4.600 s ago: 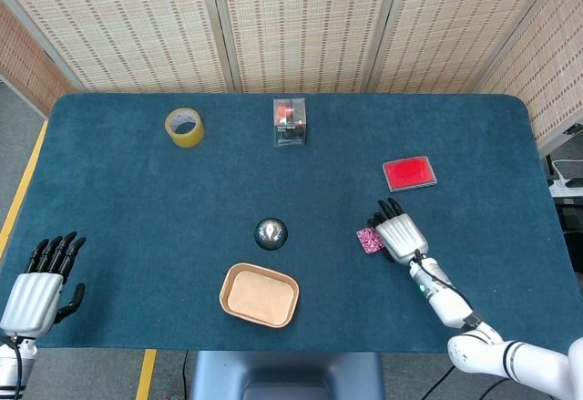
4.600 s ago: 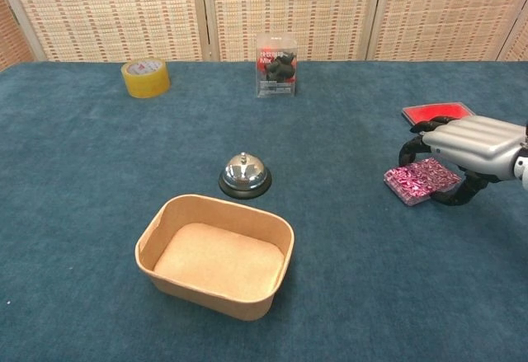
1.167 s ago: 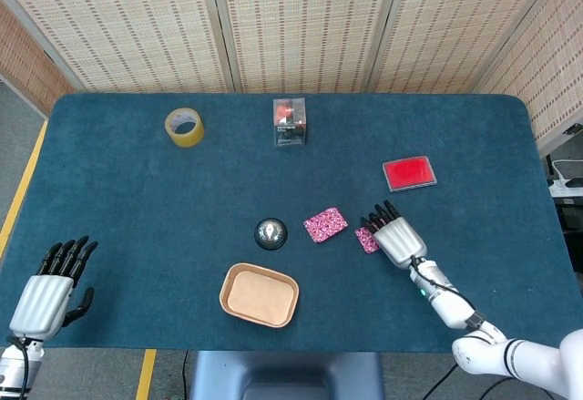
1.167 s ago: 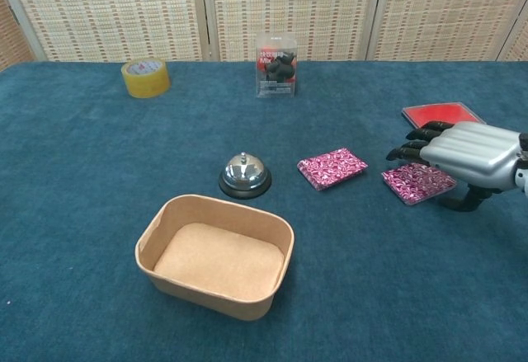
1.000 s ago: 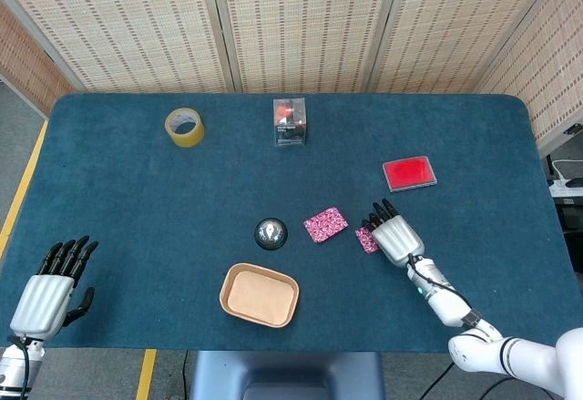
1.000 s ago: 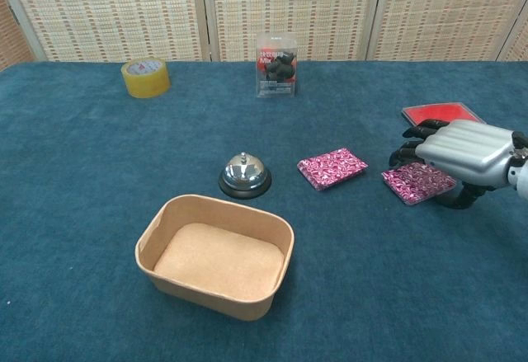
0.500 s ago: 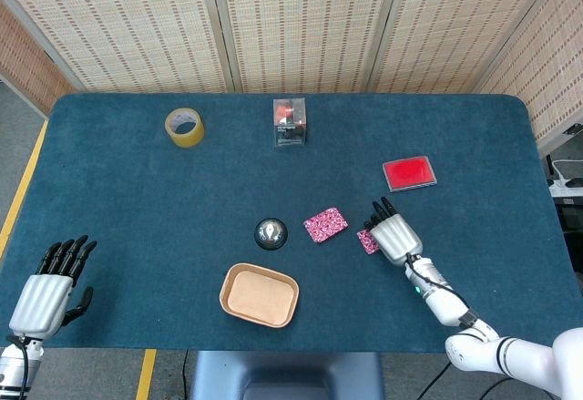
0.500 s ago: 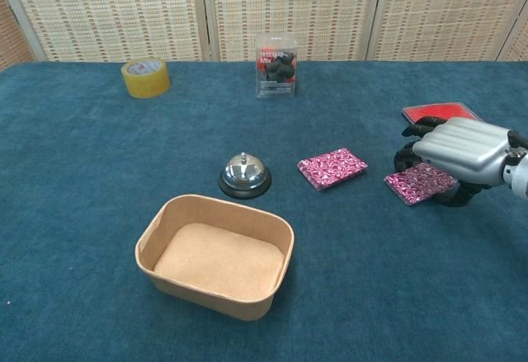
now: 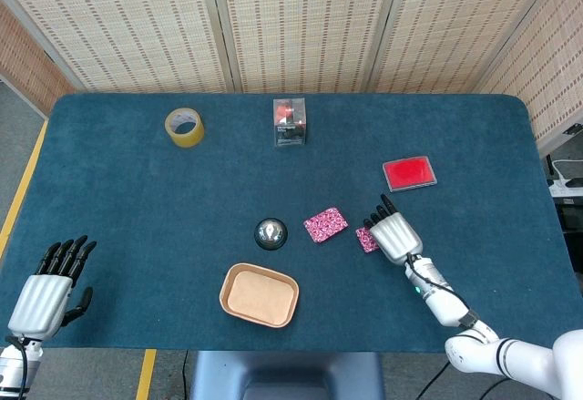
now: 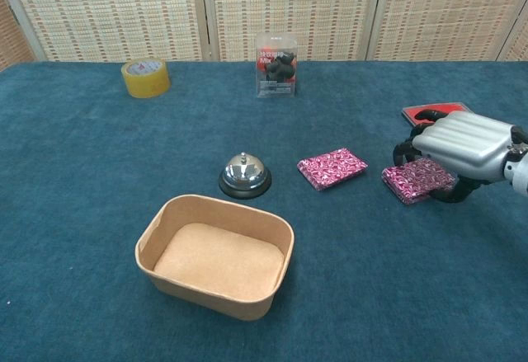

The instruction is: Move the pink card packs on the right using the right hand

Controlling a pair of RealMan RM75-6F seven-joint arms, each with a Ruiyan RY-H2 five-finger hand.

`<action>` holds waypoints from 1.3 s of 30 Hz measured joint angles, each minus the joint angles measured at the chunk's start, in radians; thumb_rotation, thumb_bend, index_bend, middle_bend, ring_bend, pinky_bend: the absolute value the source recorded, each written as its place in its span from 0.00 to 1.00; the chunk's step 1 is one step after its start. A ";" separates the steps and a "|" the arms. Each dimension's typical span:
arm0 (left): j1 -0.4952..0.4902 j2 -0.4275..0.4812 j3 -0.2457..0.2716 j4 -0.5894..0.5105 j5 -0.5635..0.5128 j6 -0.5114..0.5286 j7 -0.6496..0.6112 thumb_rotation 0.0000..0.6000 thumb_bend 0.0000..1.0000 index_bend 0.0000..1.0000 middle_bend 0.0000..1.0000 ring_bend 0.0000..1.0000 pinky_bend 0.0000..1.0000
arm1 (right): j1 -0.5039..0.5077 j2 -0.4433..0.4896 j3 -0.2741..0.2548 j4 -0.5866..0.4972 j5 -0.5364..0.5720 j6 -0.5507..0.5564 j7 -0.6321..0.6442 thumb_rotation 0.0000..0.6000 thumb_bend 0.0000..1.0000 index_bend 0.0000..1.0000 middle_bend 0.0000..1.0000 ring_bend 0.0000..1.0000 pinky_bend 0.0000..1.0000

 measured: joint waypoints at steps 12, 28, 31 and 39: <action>0.003 -0.001 0.000 -0.003 0.003 0.007 0.008 1.00 0.48 0.00 0.00 0.00 0.08 | -0.021 0.081 -0.022 -0.152 -0.078 0.066 0.006 1.00 0.28 0.57 0.44 0.23 0.00; 0.002 -0.001 0.008 -0.004 0.015 0.004 0.007 1.00 0.49 0.00 0.00 0.00 0.08 | -0.089 0.121 -0.161 -0.291 -0.213 0.065 -0.114 1.00 0.28 0.33 0.36 0.22 0.00; 0.002 -0.001 0.010 -0.003 0.018 0.002 0.004 1.00 0.49 0.00 0.00 0.00 0.08 | -0.093 0.114 -0.159 -0.286 -0.197 0.051 -0.139 1.00 0.28 0.06 0.16 0.11 0.00; 0.004 0.002 0.013 -0.003 0.023 0.006 0.000 1.00 0.49 0.00 0.00 0.00 0.08 | -0.102 0.138 -0.148 -0.362 -0.111 0.013 -0.232 1.00 0.26 0.00 0.00 0.00 0.00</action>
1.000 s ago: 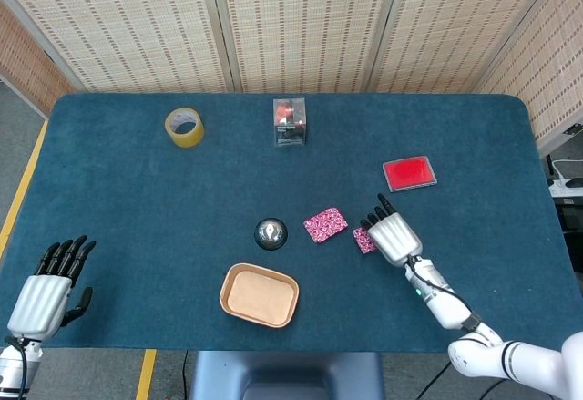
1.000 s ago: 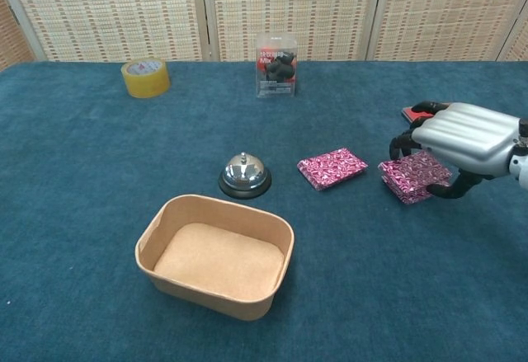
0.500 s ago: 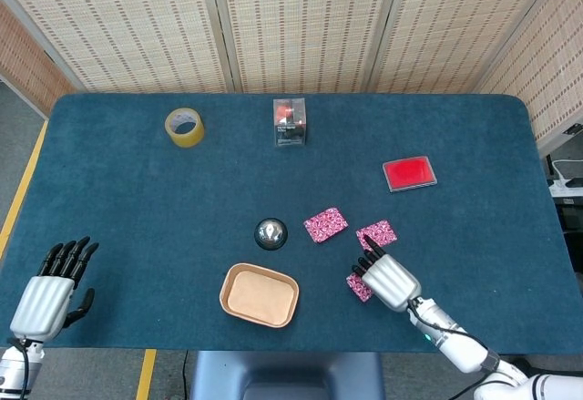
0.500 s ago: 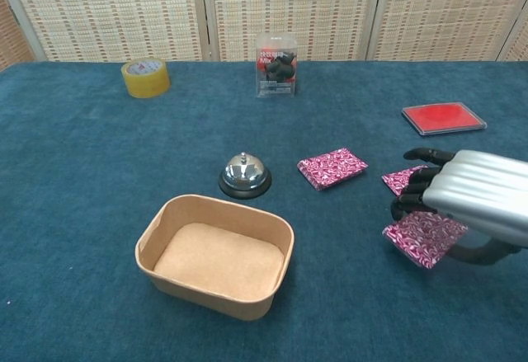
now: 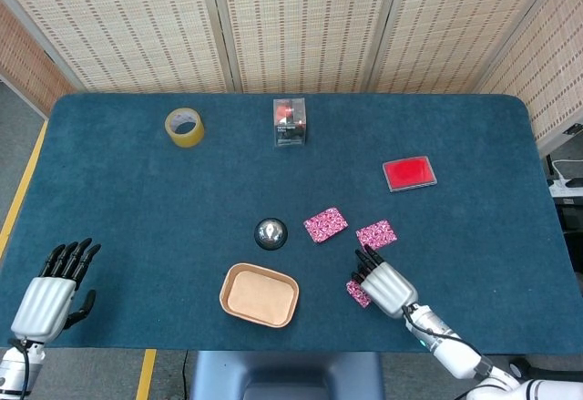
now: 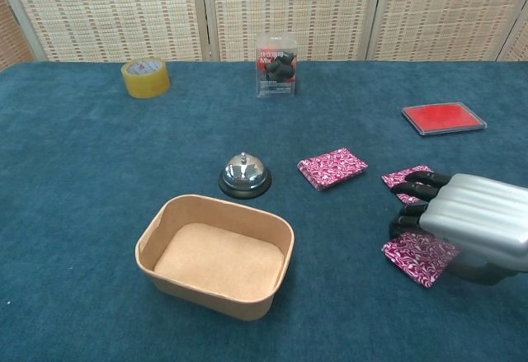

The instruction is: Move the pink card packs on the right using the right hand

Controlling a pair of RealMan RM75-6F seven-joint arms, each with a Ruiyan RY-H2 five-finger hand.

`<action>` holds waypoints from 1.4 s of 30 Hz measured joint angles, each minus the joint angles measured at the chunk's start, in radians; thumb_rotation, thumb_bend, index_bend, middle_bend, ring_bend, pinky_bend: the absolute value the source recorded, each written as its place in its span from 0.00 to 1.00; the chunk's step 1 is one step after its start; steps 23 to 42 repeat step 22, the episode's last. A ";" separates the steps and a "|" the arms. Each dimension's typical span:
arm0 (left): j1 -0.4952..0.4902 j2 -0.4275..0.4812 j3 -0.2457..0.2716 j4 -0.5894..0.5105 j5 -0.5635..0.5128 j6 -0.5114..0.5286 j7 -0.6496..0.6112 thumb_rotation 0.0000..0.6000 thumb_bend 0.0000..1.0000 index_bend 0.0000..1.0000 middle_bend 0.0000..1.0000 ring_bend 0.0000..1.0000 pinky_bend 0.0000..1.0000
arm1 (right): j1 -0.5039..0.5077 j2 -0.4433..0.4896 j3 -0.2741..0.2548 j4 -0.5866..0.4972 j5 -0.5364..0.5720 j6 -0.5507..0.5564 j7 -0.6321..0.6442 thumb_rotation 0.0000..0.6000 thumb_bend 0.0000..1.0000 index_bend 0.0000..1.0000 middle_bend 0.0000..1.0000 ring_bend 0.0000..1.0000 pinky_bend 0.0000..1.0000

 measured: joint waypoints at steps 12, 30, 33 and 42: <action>0.003 0.003 -0.004 -0.004 0.008 0.017 -0.002 1.00 0.48 0.00 0.00 0.00 0.08 | -0.102 0.140 -0.015 -0.152 -0.066 0.216 0.077 1.00 0.25 0.00 0.00 0.00 0.00; 0.005 -0.055 -0.020 0.080 0.061 0.083 -0.021 1.00 0.48 0.00 0.00 0.00 0.07 | -0.383 0.219 0.003 -0.097 -0.119 0.724 0.407 1.00 0.25 0.00 0.00 0.00 0.00; 0.005 -0.055 -0.020 0.080 0.061 0.083 -0.021 1.00 0.48 0.00 0.00 0.00 0.07 | -0.383 0.219 0.003 -0.097 -0.119 0.724 0.407 1.00 0.25 0.00 0.00 0.00 0.00; 0.005 -0.055 -0.020 0.080 0.061 0.083 -0.021 1.00 0.48 0.00 0.00 0.00 0.07 | -0.383 0.219 0.003 -0.097 -0.119 0.724 0.407 1.00 0.25 0.00 0.00 0.00 0.00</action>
